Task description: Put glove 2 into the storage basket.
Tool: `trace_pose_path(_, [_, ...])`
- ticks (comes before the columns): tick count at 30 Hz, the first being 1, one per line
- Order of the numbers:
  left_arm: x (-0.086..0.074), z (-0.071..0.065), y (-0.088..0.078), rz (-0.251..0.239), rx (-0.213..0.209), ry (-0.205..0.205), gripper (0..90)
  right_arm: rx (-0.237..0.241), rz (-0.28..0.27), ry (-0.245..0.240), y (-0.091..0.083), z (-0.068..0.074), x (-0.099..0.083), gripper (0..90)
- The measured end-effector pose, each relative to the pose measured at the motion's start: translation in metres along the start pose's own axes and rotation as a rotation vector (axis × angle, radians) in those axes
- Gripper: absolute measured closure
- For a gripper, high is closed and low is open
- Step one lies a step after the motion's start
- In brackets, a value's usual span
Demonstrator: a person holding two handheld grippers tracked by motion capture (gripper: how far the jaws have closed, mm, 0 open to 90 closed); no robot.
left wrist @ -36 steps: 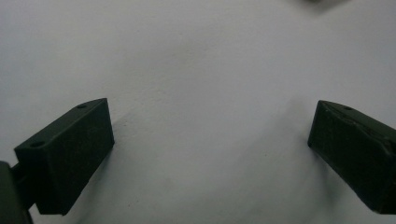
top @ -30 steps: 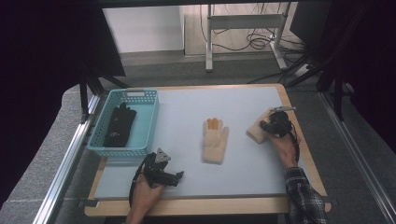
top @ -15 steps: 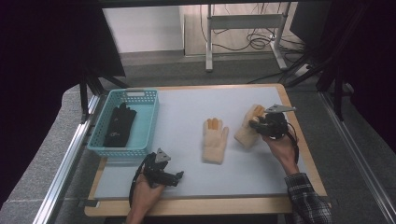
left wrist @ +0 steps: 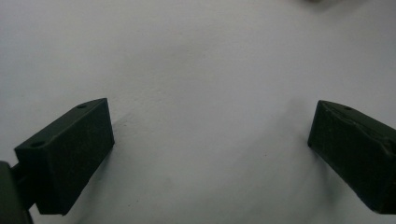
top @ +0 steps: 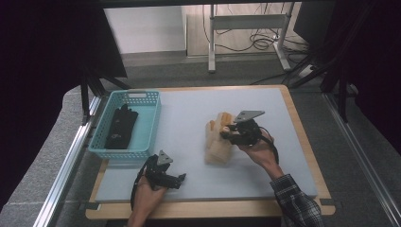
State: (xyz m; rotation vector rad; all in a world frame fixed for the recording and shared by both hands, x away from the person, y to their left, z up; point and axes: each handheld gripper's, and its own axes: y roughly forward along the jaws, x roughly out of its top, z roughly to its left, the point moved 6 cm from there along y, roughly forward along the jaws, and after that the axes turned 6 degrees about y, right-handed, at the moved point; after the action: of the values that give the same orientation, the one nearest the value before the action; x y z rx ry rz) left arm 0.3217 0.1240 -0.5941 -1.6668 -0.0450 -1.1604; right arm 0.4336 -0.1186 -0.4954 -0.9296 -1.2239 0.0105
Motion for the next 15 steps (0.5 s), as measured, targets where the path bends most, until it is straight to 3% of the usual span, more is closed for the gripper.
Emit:
trace_pose_path(9, [0.0, 0.0, 0.0, 0.001, 0.001, 0.002, 0.4, 0.036, 0.097, -0.028, 0.044, 0.012, -0.01, 56.5])
trace_pose_path(12, [0.0, 0.0, 0.0, 0.0, 0.0, 0.0, 0.4, 0.046, 0.116, -0.008, 0.05, 0.013, -0.016, 51.3])
trace_pose_path(15, [0.0, 0.0, 0.0, 0.0, 0.0, 0.0, 0.4, 0.049, 0.108, 0.004, 0.045, 0.012, -0.014, 44.0])
